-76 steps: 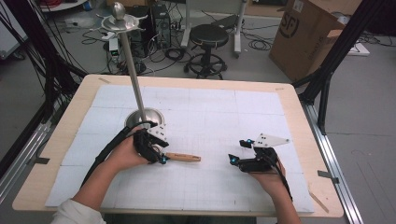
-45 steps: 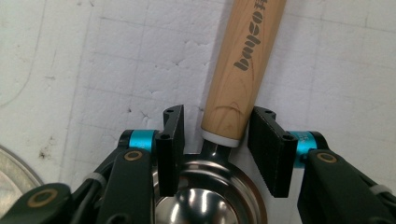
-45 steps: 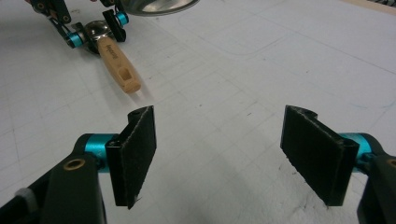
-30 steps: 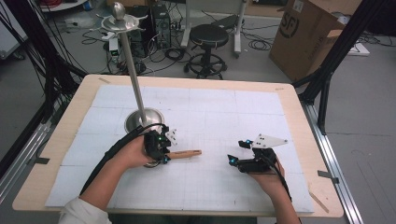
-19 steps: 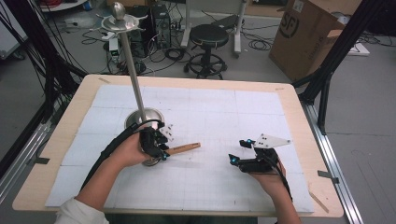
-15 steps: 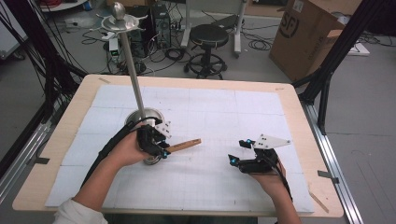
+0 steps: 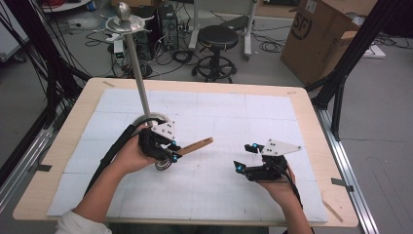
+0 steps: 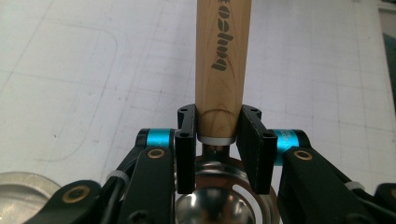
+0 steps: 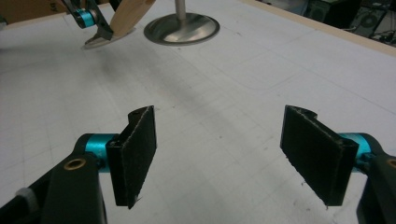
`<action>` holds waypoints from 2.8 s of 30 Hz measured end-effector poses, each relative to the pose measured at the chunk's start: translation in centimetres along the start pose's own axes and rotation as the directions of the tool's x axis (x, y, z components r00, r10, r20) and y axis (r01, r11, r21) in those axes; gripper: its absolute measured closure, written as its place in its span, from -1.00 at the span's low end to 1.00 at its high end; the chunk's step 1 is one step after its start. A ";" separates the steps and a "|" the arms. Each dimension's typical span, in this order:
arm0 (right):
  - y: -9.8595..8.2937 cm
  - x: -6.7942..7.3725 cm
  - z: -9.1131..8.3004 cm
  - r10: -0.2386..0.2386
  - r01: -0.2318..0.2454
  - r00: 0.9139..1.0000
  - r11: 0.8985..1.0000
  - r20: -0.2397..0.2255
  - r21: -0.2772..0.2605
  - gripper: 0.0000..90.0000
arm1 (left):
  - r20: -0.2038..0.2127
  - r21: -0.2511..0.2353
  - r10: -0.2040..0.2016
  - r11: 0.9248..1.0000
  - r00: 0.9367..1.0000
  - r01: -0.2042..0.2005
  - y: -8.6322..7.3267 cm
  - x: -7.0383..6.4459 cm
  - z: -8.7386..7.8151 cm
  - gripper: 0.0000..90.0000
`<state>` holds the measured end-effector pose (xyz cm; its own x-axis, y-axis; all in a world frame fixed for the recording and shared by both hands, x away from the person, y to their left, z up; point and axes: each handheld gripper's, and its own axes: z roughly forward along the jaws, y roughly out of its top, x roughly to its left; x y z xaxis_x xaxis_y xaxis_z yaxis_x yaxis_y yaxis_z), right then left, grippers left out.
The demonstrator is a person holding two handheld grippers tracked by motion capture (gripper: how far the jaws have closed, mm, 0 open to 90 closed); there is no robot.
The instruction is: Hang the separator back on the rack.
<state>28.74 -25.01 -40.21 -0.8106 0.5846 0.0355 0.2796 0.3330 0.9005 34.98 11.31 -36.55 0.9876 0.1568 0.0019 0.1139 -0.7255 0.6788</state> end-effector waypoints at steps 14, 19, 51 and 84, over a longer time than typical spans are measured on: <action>2.1 1.3 -0.5 -0.076 0.072 0.996 0.995 -0.049 -0.072 -0.42 | 0.090 -0.178 0.029 0.984 0.996 -0.012 1.4 -0.7 0.6 0.54; 2.6 1.7 -0.9 -0.091 0.086 0.995 0.991 -0.048 -0.101 -0.41 | 0.128 -0.208 0.054 0.978 0.990 -0.027 2.2 -1.0 1.2 0.54; 4.3 3.2 -1.1 -0.056 -0.021 0.967 0.955 -0.249 -0.295 -0.23 | 0.236 -0.351 0.149 0.934 0.960 -0.059 5.4 -3.0 3.8 0.54; 4.0 3.5 -0.2 -0.010 -0.091 0.947 0.950 -0.321 -0.300 0.50 | 0.224 -0.362 0.121 0.931 0.967 -0.033 4.2 -3.0 3.1 0.33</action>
<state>26.88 -21.78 -36.37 -0.9357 0.3129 0.1632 0.1849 0.0408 0.9819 32.81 5.72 -35.94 0.9931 -0.0858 -0.0803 0.0348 -0.4380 0.8983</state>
